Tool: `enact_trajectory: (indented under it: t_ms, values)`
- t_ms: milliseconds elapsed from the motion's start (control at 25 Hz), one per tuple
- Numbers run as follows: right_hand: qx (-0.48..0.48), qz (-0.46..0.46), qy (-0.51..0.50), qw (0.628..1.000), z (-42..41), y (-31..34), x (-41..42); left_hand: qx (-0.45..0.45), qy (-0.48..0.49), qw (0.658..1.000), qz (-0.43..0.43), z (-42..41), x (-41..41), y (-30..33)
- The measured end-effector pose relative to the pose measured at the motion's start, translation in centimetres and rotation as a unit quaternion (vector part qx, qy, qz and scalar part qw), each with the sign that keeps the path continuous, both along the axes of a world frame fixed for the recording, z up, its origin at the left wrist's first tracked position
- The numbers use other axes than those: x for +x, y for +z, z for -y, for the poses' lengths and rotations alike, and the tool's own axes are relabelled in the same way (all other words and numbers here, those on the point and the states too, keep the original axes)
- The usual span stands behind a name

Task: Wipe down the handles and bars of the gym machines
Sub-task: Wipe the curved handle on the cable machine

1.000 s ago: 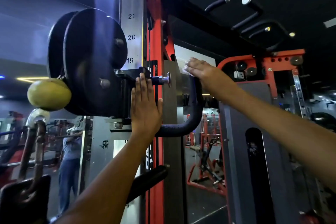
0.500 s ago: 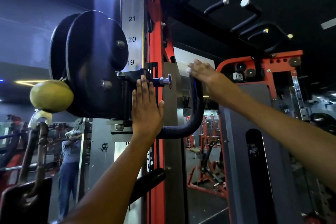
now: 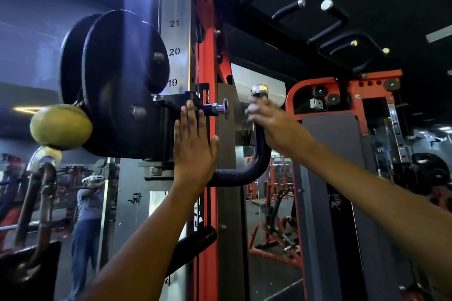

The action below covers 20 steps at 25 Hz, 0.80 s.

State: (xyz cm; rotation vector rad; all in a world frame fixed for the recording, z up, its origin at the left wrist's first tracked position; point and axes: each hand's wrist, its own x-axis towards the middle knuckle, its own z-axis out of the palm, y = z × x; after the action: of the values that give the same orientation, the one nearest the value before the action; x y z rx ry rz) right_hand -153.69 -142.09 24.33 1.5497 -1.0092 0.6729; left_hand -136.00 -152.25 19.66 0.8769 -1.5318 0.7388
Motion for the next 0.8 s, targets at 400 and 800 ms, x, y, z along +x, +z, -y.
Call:
enact_trajectory:
  t_ms: [400,800]
  values:
    - [-0.01,0.515,0.32,0.795,-0.3,-0.1,-0.2,-0.016,0.014,1.0,-0.003,0.3,-0.1,-0.1]
    - [0.268,0.594,0.281,0.705,-2.3,-4.9,0.3,-0.04,0.006,0.999,-0.013,0.7,-0.2,-0.2]
